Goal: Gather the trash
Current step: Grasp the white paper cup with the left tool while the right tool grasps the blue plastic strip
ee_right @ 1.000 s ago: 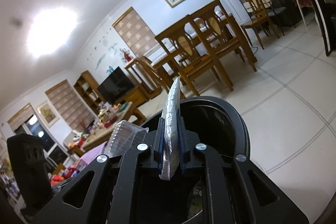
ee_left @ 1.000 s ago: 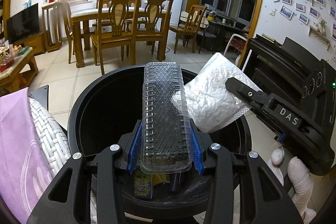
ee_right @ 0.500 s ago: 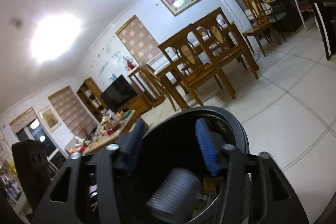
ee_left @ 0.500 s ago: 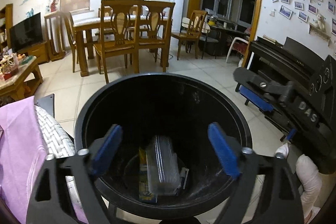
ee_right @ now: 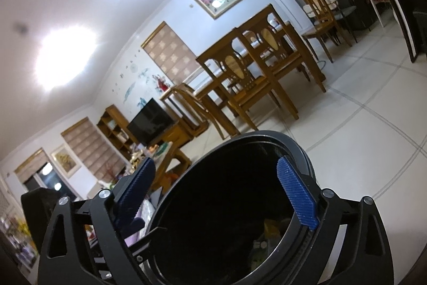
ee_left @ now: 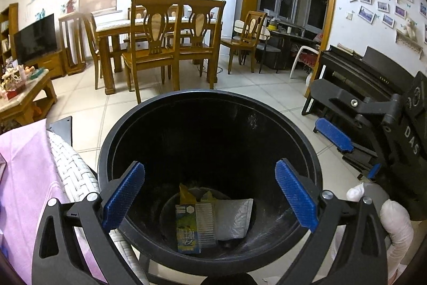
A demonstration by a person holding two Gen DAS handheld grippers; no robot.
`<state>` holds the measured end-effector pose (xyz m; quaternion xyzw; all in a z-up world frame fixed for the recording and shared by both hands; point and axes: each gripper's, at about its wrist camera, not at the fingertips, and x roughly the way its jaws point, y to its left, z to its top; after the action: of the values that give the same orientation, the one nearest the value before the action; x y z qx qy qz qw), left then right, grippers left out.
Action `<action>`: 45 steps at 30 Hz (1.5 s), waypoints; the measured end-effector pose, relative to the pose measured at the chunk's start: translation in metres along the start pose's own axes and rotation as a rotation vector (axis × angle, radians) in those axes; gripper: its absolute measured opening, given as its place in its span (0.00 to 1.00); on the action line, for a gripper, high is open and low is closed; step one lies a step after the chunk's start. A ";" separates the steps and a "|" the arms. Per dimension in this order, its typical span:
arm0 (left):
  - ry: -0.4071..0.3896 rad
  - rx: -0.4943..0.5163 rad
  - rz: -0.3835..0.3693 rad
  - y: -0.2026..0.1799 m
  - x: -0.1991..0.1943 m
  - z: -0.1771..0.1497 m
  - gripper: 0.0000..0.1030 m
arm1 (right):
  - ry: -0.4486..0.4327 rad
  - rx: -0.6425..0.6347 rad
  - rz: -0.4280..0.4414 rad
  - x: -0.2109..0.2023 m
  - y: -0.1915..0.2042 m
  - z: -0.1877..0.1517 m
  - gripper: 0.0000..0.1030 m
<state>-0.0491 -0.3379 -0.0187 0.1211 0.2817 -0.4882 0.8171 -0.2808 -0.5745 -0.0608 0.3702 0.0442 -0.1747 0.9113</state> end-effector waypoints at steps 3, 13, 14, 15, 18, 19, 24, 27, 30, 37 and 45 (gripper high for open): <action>-0.002 -0.019 -0.001 0.004 -0.011 -0.002 0.95 | 0.005 0.003 0.007 -0.001 0.005 0.000 0.91; -0.014 -0.096 0.100 0.060 -0.075 -0.023 0.95 | 0.078 -0.075 0.066 0.007 0.046 -0.017 0.92; -0.012 -0.111 0.127 0.070 -0.081 -0.027 0.95 | 0.088 -0.085 0.073 0.009 0.050 -0.019 0.92; -0.009 -0.125 0.156 0.080 -0.086 -0.030 0.95 | 0.101 -0.098 0.082 0.011 0.056 -0.022 0.92; -0.006 -0.177 0.256 0.116 -0.103 -0.042 0.95 | 0.132 -0.132 0.105 0.016 0.074 -0.032 0.92; -0.003 -0.194 0.306 0.132 -0.108 -0.047 0.95 | 0.142 -0.143 0.112 0.018 0.079 -0.035 0.92; 0.066 -0.235 0.414 0.183 -0.111 -0.053 0.95 | 0.193 -0.197 0.155 0.025 0.109 -0.053 0.92; 0.112 -0.234 0.406 0.209 -0.106 -0.055 0.95 | 0.222 -0.232 0.189 0.028 0.127 -0.063 0.92; 0.130 -0.219 0.369 0.222 -0.101 -0.050 0.94 | 0.256 -0.272 0.224 0.031 0.145 -0.073 0.92; 0.210 -0.217 0.353 0.242 -0.086 -0.060 0.46 | 0.334 -0.342 0.285 0.035 0.178 -0.098 0.92; 0.159 -0.304 0.283 0.255 -0.119 -0.077 0.38 | 0.471 -0.439 0.329 0.049 0.225 -0.133 0.92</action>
<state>0.1018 -0.0885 -0.0320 0.0731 0.3960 -0.3095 0.8614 -0.1498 -0.3469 -0.0184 0.1980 0.2291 0.0781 0.9499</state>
